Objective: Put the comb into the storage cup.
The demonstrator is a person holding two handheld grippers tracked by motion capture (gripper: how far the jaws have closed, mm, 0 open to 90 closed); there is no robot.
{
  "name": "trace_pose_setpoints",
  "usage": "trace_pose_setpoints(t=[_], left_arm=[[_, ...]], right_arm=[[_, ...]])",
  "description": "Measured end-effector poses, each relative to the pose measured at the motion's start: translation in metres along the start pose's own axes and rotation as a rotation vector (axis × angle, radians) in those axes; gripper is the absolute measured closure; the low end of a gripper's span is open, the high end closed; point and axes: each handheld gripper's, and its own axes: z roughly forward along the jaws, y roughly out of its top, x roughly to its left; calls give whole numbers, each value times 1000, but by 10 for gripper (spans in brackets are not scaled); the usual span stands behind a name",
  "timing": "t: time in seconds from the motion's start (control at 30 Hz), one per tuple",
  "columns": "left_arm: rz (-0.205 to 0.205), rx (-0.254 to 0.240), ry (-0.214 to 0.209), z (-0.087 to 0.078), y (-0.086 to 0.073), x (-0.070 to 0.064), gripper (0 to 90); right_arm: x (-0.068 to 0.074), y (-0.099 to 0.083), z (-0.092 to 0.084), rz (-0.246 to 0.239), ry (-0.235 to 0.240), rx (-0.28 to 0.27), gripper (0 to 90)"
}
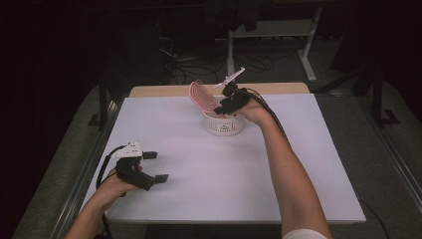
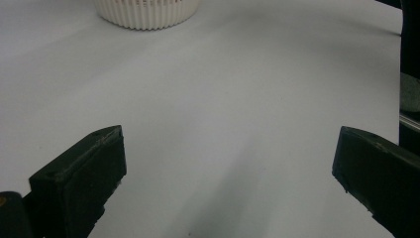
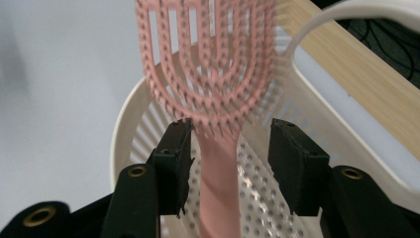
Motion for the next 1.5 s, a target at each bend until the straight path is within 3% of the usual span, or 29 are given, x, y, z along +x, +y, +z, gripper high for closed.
trace_pose_setpoints(t=[0.27, 0.6, 0.87, 1.1, 1.5], left_arm=[[-3, 3, 1, 0, 0, 0, 0], [-13, 5, 8, 2, 0, 0, 0], [-9, 12, 13, 2, 1, 0, 0], [-7, 10, 10, 3, 1, 1, 0], [-1, 6, 2, 5, 2, 2, 0]], right_arm=[[-5, -9, -26, 28, -2, -20, 419], [-9, -23, -53, 109, 21, -69, 277], [-1, -38, -66, 135, 7, -86, 165], [3, -53, -70, 161, -23, -93, 135], [11, -78, -86, 211, -54, -151, 106]])
